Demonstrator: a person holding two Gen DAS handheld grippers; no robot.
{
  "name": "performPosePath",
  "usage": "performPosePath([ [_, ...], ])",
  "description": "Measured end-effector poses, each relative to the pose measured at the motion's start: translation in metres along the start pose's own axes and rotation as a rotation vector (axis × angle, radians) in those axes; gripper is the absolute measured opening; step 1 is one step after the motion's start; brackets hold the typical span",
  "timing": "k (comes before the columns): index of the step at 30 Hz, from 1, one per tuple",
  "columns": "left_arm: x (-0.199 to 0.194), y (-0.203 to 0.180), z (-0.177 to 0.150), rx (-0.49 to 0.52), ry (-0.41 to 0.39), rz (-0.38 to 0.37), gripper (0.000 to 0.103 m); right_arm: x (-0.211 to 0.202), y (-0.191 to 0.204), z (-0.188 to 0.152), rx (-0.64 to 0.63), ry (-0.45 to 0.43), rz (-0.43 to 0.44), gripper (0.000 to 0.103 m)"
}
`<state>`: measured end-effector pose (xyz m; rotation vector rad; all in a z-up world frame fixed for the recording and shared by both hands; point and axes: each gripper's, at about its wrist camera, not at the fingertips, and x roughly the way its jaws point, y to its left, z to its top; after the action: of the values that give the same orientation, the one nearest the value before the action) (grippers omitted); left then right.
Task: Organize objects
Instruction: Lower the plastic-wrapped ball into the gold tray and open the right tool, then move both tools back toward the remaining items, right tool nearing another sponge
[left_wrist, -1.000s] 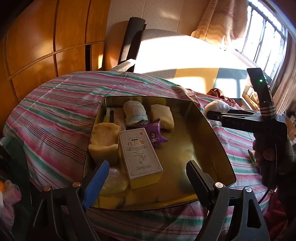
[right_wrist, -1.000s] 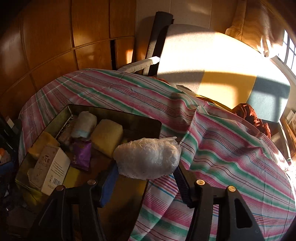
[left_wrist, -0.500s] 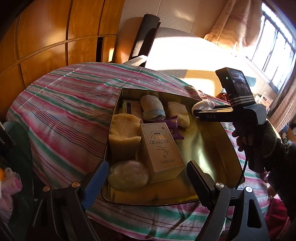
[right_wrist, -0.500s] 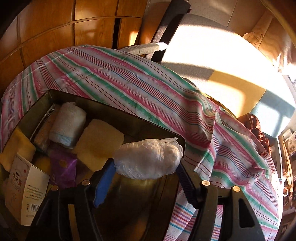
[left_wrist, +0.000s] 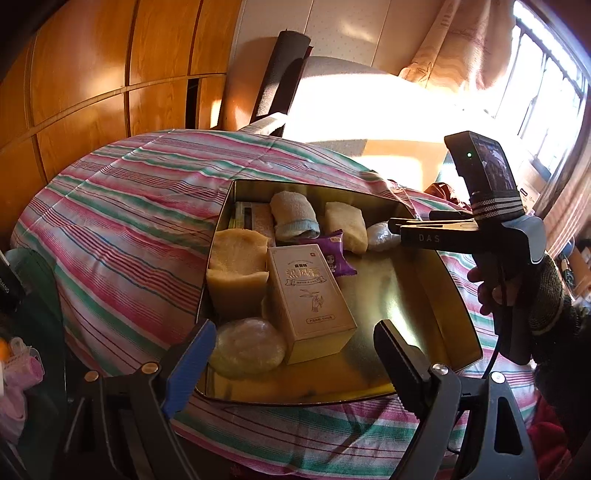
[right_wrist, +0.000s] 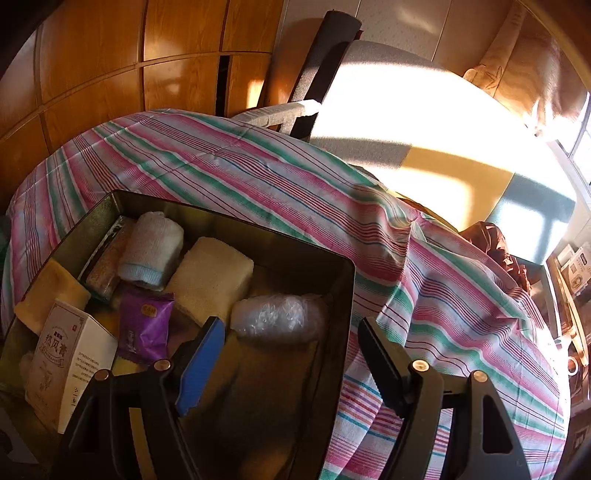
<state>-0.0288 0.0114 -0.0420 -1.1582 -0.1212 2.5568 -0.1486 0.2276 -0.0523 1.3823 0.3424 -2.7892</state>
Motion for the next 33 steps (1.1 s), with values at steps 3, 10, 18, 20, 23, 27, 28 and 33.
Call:
performPosePath([
  [3,-0.002,-0.001,0.0,0.005,-0.008,0.002,0.088,-0.014,0.004,-0.005,0.009,-0.028,-0.011,0.076],
  [10,-0.006,-0.003,-0.001,0.009,-0.017,0.006,0.088,-0.052,0.015,-0.023,0.043,-0.085,-0.016,0.076],
  [18,-0.01,-0.009,-0.002,0.021,-0.026,0.008,0.088,-0.094,0.011,-0.042,0.122,-0.126,-0.009,0.076],
  [20,-0.01,-0.012,-0.002,0.029,-0.025,0.008,0.088,-0.101,0.007,-0.046,0.141,-0.133,-0.005,0.076],
  [23,-0.009,-0.018,-0.003,0.044,-0.022,0.005,0.088,-0.111,0.001,-0.053,0.152,-0.143,-0.019,0.076],
  [27,-0.009,-0.026,-0.004,0.07,-0.017,-0.001,0.088,-0.119,-0.013,-0.068,0.178,-0.149,-0.046,0.076],
  [28,-0.008,-0.029,-0.005,0.076,-0.015,-0.003,0.088,-0.121,-0.018,-0.072,0.19,-0.146,-0.05,0.076],
  [33,-0.006,-0.04,-0.007,0.106,-0.007,-0.008,0.088,-0.124,-0.041,-0.094,0.24,-0.128,-0.091,0.076],
])
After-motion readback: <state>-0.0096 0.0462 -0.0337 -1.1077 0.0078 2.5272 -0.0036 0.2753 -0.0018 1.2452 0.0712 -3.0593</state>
